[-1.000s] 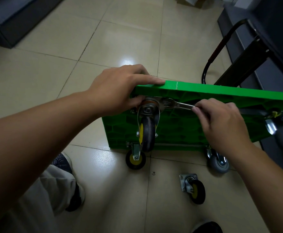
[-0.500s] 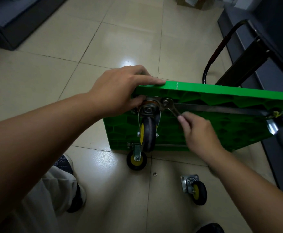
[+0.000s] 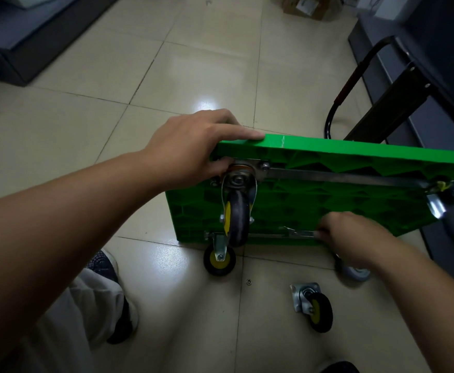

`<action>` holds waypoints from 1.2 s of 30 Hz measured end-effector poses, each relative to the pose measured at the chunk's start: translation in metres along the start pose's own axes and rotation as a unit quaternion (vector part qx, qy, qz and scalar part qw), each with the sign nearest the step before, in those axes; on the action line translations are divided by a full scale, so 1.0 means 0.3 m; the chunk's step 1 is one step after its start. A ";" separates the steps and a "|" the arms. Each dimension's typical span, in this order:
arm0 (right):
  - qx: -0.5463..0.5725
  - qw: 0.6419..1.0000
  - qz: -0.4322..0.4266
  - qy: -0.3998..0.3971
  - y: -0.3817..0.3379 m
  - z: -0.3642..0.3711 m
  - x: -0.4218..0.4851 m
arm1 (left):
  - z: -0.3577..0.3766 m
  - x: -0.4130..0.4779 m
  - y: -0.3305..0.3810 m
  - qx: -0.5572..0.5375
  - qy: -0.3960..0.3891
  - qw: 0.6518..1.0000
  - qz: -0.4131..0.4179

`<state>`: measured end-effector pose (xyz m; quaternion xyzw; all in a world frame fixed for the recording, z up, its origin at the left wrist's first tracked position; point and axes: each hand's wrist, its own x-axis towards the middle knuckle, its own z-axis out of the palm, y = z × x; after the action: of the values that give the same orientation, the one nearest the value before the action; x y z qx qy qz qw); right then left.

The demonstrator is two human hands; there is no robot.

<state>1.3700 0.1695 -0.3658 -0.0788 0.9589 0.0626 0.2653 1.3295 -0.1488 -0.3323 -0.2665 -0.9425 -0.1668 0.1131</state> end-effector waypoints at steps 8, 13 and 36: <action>0.034 0.907 -0.148 0.393 -0.040 -0.176 -0.077 | -0.001 0.000 0.001 0.001 -0.003 1.000 0.001; 0.003 0.903 -0.123 0.412 -0.038 -0.191 -0.057 | 0.000 -0.003 0.002 0.004 -0.001 1.000 0.005; 0.262 0.928 -0.022 0.265 -0.138 0.018 0.043 | -0.001 -0.005 0.006 0.003 0.006 1.000 0.000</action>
<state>1.3693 0.1282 -0.3804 -0.0415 0.9746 -0.2195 0.0142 1.3316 -0.1482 -0.3322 -0.2651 -0.9423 -0.1653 0.1200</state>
